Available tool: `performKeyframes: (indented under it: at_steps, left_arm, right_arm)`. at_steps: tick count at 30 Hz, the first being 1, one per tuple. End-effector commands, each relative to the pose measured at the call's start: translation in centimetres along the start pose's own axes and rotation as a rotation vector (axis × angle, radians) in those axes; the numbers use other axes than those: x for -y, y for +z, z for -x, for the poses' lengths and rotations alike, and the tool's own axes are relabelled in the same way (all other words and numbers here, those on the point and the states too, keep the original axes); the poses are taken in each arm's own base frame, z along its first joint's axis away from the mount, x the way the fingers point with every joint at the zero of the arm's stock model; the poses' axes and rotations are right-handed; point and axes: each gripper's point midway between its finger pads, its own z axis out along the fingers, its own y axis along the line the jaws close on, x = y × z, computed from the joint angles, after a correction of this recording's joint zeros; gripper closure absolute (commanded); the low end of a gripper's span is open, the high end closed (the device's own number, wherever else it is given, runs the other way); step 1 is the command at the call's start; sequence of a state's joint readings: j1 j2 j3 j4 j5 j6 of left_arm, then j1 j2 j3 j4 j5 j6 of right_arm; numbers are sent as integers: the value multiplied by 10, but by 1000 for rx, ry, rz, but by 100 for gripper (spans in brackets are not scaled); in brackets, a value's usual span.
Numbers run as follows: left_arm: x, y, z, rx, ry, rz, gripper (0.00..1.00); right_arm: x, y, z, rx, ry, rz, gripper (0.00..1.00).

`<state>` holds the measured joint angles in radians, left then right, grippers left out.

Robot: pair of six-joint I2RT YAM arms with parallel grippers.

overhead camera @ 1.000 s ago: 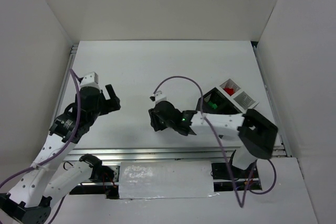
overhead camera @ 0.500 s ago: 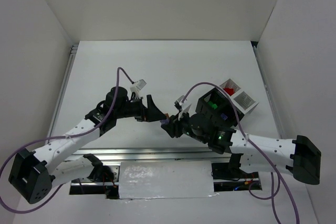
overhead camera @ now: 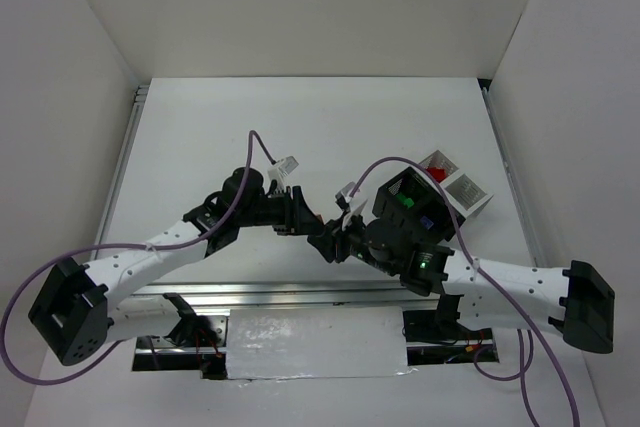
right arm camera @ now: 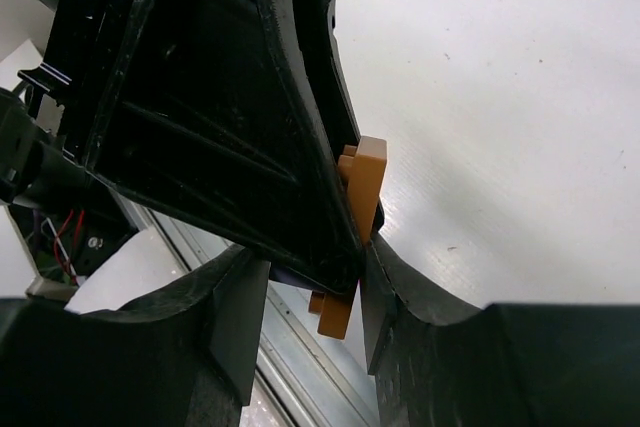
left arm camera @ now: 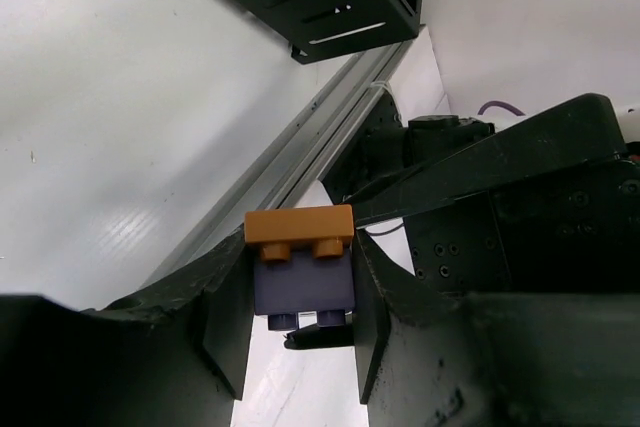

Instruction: Sort the legos into containers by color

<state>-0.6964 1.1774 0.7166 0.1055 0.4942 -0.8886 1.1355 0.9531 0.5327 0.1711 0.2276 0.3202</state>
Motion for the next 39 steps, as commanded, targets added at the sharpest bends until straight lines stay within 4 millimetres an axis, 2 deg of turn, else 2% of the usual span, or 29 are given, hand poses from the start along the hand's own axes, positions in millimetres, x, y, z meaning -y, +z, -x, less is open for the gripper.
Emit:
performKeyframes:
  at_steps: [1,2,3,4,5,6,7,8,9,10,11,12,13,14,15,16,20,23,26,30,36,39]
  left_arm:
    - [28,-2,13,22,75,-90,100]
    - [32,-4,12,19,86,-108,100]
    - [33,-5,12,23,99,-115,100]
    - [34,-6,13,31,108,-117,100]
    - [36,-10,15,49,121,-113,100]
    - [35,-11,16,58,142,-104,100]
    - [35,-14,17,67,155,-94,100]
    - [36,-19,18,73,168,-84,100]
    - [36,-21,20,84,201,-73,100]
    - [35,-23,20,87,215,-64,100]
    - [39,-28,22,99,239,-67,100]
    - [39,-31,20,91,271,-65,100]
    - [42,-33,19,87,292,-80,100]
    - [47,-37,17,82,321,-107,100]
    - [56,-39,11,62,366,-163,100]
    - [61,-42,7,57,388,-196,100]
    - [85,-57,-2,70,484,-339,100]
    - [106,-73,-10,89,548,-456,100]
    - [116,-80,-14,99,570,-502,100]
    - [118,-81,-17,82,564,-521,100]
    - [120,-77,-22,67,549,-557,100]
    - [122,-76,-23,66,547,-568,100]
  right_arm:
    - [9,5,23,82,50,-86,96]
    - [12,5,23,74,50,-105,94]
    - [13,6,21,67,52,-113,87]
    - [10,8,18,48,47,-105,38]
    - [9,7,15,24,38,-94,3]
    - [2,7,10,-3,37,-51,0]
    - [-1,3,12,-9,40,-21,0]
    - [-4,0,6,-36,44,16,0]
    - [-1,-3,8,-37,53,42,0]
    - [-19,-16,11,-42,63,176,0]
    - [-21,-23,7,-59,75,224,0]
    - [-13,-28,13,-46,95,246,0]
    - [-33,-46,16,-58,98,397,0]
    - [-38,-54,16,-65,114,456,0]
    - [-39,-63,26,-35,118,495,1]
    - [-53,-76,26,-43,109,605,0]
    - [-79,-100,36,-53,143,797,1]
    - [-85,-98,41,-63,171,835,6]
    - [-87,-93,46,-38,178,847,11]
    - [-89,-87,53,3,166,823,17]
    - [-97,-87,67,57,136,826,18]
    - [-100,-84,69,64,127,831,23]
